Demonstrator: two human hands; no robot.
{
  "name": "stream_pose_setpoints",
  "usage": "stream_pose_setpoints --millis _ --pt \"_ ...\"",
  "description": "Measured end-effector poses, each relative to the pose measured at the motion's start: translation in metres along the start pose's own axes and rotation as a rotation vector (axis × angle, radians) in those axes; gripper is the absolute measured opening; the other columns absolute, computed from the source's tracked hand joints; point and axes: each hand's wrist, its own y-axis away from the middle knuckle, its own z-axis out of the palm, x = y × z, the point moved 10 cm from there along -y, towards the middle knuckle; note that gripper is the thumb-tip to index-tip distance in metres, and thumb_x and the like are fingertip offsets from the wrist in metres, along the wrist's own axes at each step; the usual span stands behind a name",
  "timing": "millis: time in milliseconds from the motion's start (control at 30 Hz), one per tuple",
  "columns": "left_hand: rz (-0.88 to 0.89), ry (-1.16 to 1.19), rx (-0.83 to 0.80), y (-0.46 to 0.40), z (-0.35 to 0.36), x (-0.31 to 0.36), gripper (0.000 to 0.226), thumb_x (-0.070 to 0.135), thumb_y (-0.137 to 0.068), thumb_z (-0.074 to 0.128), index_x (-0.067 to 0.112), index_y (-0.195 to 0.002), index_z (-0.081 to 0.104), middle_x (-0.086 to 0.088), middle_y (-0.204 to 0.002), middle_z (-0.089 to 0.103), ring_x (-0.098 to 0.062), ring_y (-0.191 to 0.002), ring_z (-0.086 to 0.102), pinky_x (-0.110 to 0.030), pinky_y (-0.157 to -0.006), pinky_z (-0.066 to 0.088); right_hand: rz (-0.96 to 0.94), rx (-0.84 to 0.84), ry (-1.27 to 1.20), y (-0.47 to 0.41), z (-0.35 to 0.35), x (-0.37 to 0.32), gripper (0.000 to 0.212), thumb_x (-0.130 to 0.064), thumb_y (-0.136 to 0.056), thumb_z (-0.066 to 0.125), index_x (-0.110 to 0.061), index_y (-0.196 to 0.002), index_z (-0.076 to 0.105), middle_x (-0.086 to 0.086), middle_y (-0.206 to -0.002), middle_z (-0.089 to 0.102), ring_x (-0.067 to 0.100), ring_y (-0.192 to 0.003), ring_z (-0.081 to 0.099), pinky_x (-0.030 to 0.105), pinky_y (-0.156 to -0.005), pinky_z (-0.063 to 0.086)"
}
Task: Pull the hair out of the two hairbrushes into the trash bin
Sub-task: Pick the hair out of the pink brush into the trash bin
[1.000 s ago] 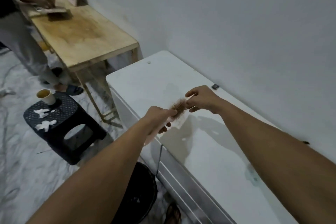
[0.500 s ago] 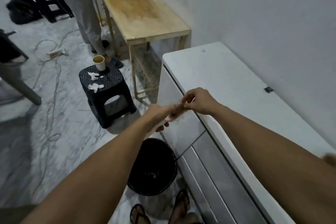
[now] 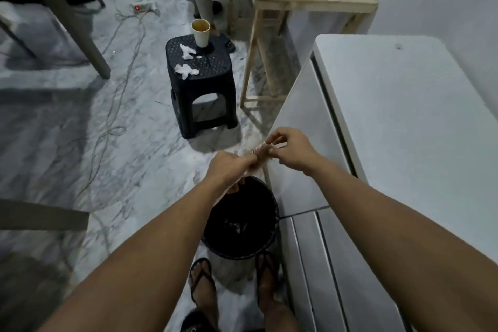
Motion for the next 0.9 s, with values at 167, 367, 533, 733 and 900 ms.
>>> stream_pose_setpoints --millis 167,367,533,733,900 --pt "-0.028 -0.012 0.106 -0.041 0.011 -0.054 0.033 0.039 -0.069 0.067 0.010 -0.054 0.061 -0.007 -0.047 0.060 -0.024 -0.037 0.050 -0.025 -0.043 0.040 0.040 0.020 -0.099 -0.031 0.047 0.054 0.016 -0.015 -0.082 0.067 -0.031 -0.079 0.062 0.005 -0.094 0.070 0.023 -0.088 0.067 0.043 -0.074 0.059" --pt "-0.057 -0.007 0.170 -0.098 0.028 -0.139 0.033 0.037 -0.068 0.071 0.008 -0.056 0.062 -0.005 -0.046 0.057 -0.023 -0.037 0.050 -0.027 -0.044 0.041 0.103 0.044 -0.138 -0.062 0.112 0.125 0.021 -0.004 -0.083 0.057 -0.021 -0.088 0.068 0.007 -0.095 0.071 0.024 -0.092 0.068 0.043 -0.087 0.056" --pt "-0.056 -0.050 0.208 -0.138 0.038 -0.207 0.033 0.038 -0.066 0.073 0.010 -0.056 0.057 -0.008 -0.049 0.056 -0.023 -0.036 0.049 -0.033 -0.045 0.043 0.041 -0.058 -0.093 -0.080 0.179 0.165 0.019 -0.007 -0.079 0.070 -0.019 -0.093 0.072 0.004 -0.091 0.071 0.021 -0.089 0.067 0.040 -0.089 0.055" --pt "-0.108 -0.048 0.190 -0.167 0.058 -0.277 0.034 0.039 -0.064 0.071 0.013 -0.052 0.053 -0.007 -0.048 0.057 -0.024 -0.035 0.051 -0.029 -0.043 0.042 -0.064 -0.188 0.061 -0.085 0.249 0.210 0.033 -0.004 -0.079 0.069 -0.019 -0.108 0.073 0.000 -0.098 0.067 0.020 -0.096 0.064 0.034 -0.096 0.051" --pt "-0.121 0.040 0.141 -0.179 0.077 -0.316 0.057 0.063 -0.069 0.071 0.013 -0.048 0.052 -0.001 -0.038 0.051 -0.025 -0.036 0.050 -0.028 -0.044 0.039 -0.106 -0.138 0.099 -0.082 0.270 0.242 0.019 -0.010 -0.081 0.071 -0.017 -0.098 0.077 -0.013 -0.084 0.058 0.018 -0.091 0.064 0.032 -0.089 0.053"
